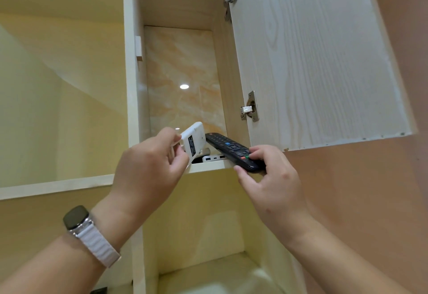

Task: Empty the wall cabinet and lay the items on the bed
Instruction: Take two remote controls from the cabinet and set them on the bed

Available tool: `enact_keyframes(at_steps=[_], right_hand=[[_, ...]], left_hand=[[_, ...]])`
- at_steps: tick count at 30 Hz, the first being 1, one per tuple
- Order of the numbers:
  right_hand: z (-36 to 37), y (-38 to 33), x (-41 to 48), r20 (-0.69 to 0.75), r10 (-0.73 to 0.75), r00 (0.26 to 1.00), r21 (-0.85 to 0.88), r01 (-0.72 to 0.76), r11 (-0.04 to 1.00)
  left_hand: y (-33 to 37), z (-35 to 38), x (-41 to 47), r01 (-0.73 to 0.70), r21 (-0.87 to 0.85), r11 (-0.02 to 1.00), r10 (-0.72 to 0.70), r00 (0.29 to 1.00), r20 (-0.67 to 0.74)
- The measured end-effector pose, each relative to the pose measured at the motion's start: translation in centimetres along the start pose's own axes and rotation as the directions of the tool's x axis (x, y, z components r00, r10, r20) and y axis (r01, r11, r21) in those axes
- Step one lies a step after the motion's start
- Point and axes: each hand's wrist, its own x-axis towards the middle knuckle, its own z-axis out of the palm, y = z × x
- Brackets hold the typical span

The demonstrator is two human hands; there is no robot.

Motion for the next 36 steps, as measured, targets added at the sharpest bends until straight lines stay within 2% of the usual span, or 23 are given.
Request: enact_keyframes(at_steps=[6,10,14,20,25,31,36], right_hand=[[-0.7,0.5,-0.9,0.031,0.099,0.995,-0.048,-0.097,0.994],[-1.3,0.9,-1.5,0.148,0.242,0.959,-0.067,-0.234,0.97],[-1.9,1.2,-1.5,0.196,0.278,0.94,-0.081,-0.267,0.96],[-2.8,1.0,-1.5,0.271,0.377,0.886,0.079,-0.411,0.908],[-3.5,0.0,-3.4,0.276,0.462,0.843,0.194,-0.52,0.832],[-4.9,-2.4,-6.2,0.269,0.56,0.784,0.313,-0.62,0.719],[-5.3,-5.0,-9.1,0.268,0.573,0.775,0.225,-0.628,0.745]], left_hand=[[1.0,0.1,-1.1,-0.048,-0.004,0.999,0.048,0.999,0.023],[1.5,0.4,-1.5,0.128,-0.077,0.989,-0.122,0.989,0.079],[2.7,0.6,-2.2,0.279,-0.109,0.954,-0.263,0.955,0.14],[4.1,0.0,-3.2,0.497,-0.158,0.853,-0.46,0.86,0.223],[5.2,-0.4,-5.4,0.599,-0.217,0.771,-0.543,0.796,0.267],[6.5,-1.3,-8.1,0.673,-0.343,0.656,-0.568,0.739,0.363],[6.3,-2.6,-10.6,0.679,-0.434,0.592,-0.507,0.732,0.454]])
